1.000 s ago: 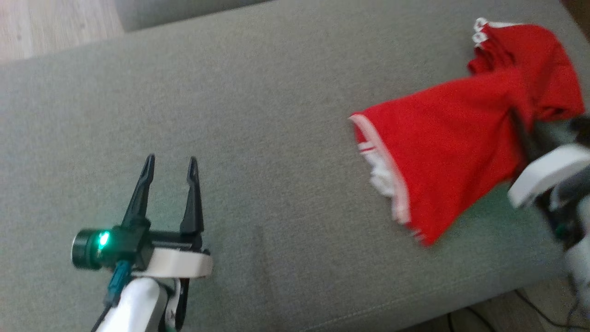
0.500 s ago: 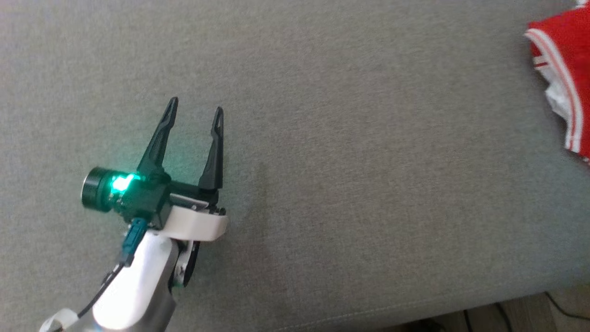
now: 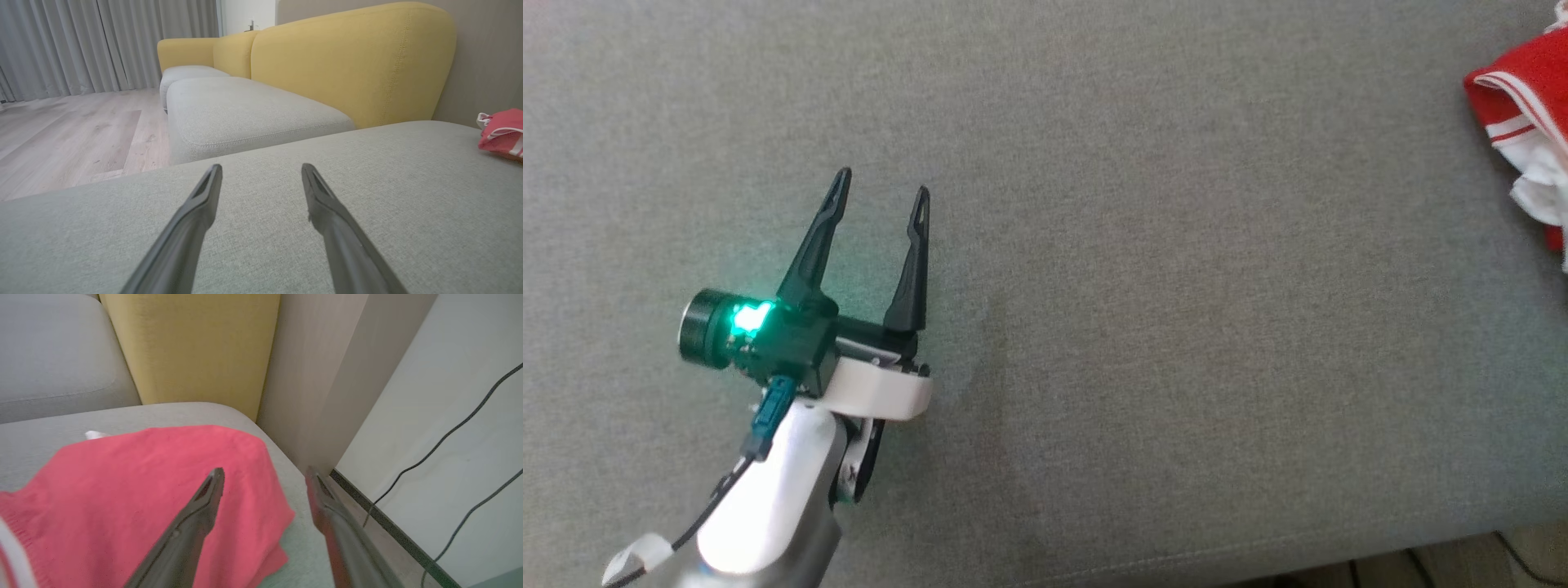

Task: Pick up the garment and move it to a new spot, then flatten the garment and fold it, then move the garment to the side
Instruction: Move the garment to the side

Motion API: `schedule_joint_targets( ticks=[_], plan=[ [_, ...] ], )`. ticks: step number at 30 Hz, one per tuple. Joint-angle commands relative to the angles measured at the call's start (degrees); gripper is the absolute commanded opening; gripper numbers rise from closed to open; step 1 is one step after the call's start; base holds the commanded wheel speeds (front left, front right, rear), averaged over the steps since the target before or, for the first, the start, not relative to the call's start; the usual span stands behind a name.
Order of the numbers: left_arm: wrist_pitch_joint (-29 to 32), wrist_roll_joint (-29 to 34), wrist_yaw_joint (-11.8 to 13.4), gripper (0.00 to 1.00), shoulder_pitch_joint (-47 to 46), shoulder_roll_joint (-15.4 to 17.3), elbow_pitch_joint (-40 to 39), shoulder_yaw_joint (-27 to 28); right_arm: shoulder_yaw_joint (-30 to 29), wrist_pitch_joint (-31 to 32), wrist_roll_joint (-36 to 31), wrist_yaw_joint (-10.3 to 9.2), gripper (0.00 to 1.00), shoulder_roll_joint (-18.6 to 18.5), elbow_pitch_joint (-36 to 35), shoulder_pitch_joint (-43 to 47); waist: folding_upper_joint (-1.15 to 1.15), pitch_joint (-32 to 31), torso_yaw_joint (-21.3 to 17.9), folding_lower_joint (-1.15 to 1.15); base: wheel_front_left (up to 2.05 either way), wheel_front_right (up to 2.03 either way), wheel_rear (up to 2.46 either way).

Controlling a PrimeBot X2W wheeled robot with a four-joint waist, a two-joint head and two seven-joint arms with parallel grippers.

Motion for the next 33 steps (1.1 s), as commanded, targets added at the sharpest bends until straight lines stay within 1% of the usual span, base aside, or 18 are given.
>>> schedule_joint_targets(
  ticks=[1,4,7,13,15,19,23,28,33],
  plan=[
    [-0.47,-0.14,0.18,1.00,-0.25,0.78,-1.32,1.97,0.50,-0.74,-0.14,-0.04,1.00,-1.21,-2.14,2.08,0.00,-1.05,0.21,0.00,0.00,0.00,0.00],
    [-0.51,-0.61,0.69,1.00,1.45,1.15,-0.88,2.54,2.01,-2.40,-0.19,-0.04,1.00,3.78,-7.90,5.57,0.00,-3.12,0.38,0.00,0.00,0.00,0.00],
    [-0.52,-1.23,1.23,1.00,3.38,1.67,-0.47,3.19,4.78,-2.33,-0.11,-0.04,1.00,8.73,-15.61,9.67,0.00,-5.28,0.62,0.00,0.00,0.00,0.00],
    [-0.46,-2.63,2.07,1.00,6.65,2.60,0.23,4.28,11.71,0.79,0.75,-0.04,1.00,18.22,-32.66,19.12,0.00,-8.96,2.40,0.00,0.00,0.00,0.00],
    [-0.37,-3.01,2.42,1.00,7.48,3.07,0.44,4.76,14.86,1.99,1.96,-0.04,1.00,20.16,-36.91,21.88,0.00,-10.00,3.33,0.00,0.00,0.00,0.00],
    [0.40,-4.07,3.47,1.00,9.06,3.92,0.73,6.09,19.90,3.46,3.58,-0.04,1.00,22.15,-42.43,26.17,0.00,-11.74,5.37,0.00,0.00,0.00,0.00],
    [1.18,-4.96,4.59,1.00,10.67,4.79,0.48,7.35,23.28,4.48,4.02,-0.04,1.00,22.91,-46.13,28.86,0.00,-13.13,6.93,0.00,0.00,0.00,0.00],
    [1.90,-6.17,5.98,1.00,13.44,5.65,-0.25,8.78,24.95,5.14,3.45,-0.04,1.00,23.28,-49.55,32.17,0.00,-15.11,7.38,0.00,0.00,0.00,0.00],
    [2.76,-7.14,6.90,1.00,16.75,6.53,-1.17,9.53,25.87,5.61,3.67,-0.04,1.00,23.41,-52.14,36.27,0.00,-17.61,6.57,0.00,0.00,0.00,0.00]
  ],
)
